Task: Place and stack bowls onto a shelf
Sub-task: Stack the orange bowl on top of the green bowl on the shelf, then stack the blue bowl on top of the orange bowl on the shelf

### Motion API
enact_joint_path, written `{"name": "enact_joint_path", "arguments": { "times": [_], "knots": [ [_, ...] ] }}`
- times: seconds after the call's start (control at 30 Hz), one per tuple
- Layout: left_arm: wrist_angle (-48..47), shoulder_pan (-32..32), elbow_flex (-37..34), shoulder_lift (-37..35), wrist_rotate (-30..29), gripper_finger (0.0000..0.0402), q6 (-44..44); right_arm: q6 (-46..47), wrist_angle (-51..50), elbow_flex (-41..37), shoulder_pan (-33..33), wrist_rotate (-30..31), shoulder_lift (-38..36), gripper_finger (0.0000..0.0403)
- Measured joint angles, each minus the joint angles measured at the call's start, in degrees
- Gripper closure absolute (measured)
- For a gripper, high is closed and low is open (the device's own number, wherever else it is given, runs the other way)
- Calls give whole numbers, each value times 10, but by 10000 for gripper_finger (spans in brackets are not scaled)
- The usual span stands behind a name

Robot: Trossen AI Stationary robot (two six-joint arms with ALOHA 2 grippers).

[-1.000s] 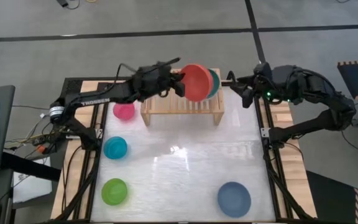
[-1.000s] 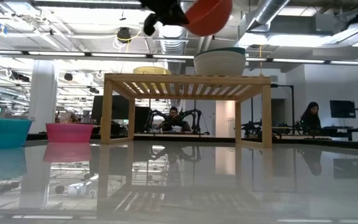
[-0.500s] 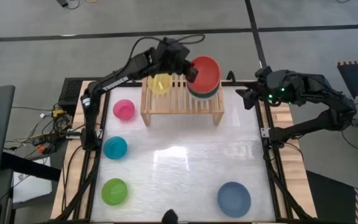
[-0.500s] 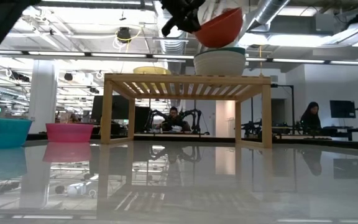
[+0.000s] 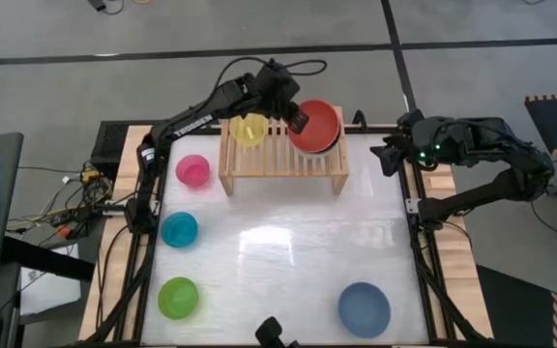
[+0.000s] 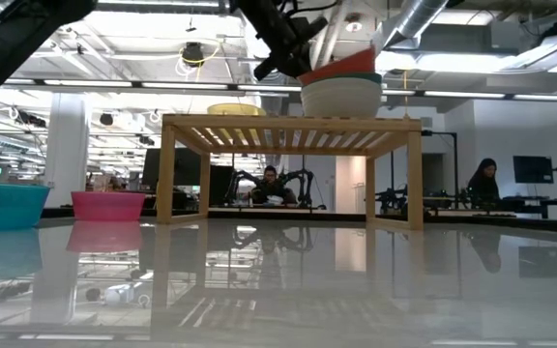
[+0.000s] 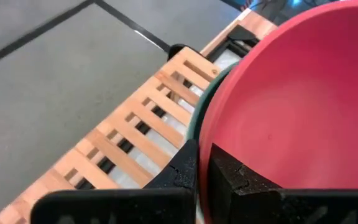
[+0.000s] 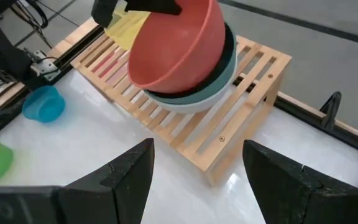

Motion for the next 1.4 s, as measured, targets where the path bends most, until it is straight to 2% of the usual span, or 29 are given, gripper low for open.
{"name": "enact_joint_path", "arguments": {
  "times": [0.1,0.23,0.33,0.4,0.47,0.57,0.7,0.87,0.97,1.13,1.27,1.4],
  "knots": [
    [9,-2,0,0,-4,380,15,-2,0,0,0,11,0,131],
    [2,-2,4,-2,16,331,18,-7,10,0,0,70,5,131],
    [5,-2,4,-2,15,290,17,-48,38,0,-16,106,22,131],
    [11,-2,6,-2,15,267,5,-81,65,0,-42,99,38,133],
    [2,-1,19,-2,15,249,1,-117,92,0,-76,59,59,136],
    [-6,-1,49,-2,15,231,3,-160,120,0,-135,-42,89,144],
    [-13,-1,43,-30,28,223,6,-184,126,0,-183,-133,116,153],
    [-17,-15,43,-81,24,222,17,-180,126,0,-182,-220,102,156],
    [-15,-30,28,-108,3,223,37,-165,115,-2,-150,-228,85,156],
    [2,-60,-57,-149,-28,229,53,-111,125,-82,-87,-231,47,156],
    [99,-86,-203,-206,-24,235,41,-55,183,-184,-29,-270,12,156],
    [228,-103,-356,-284,-4,242,15,21,232,-271,50,-274,-13,156]
  ]
}}
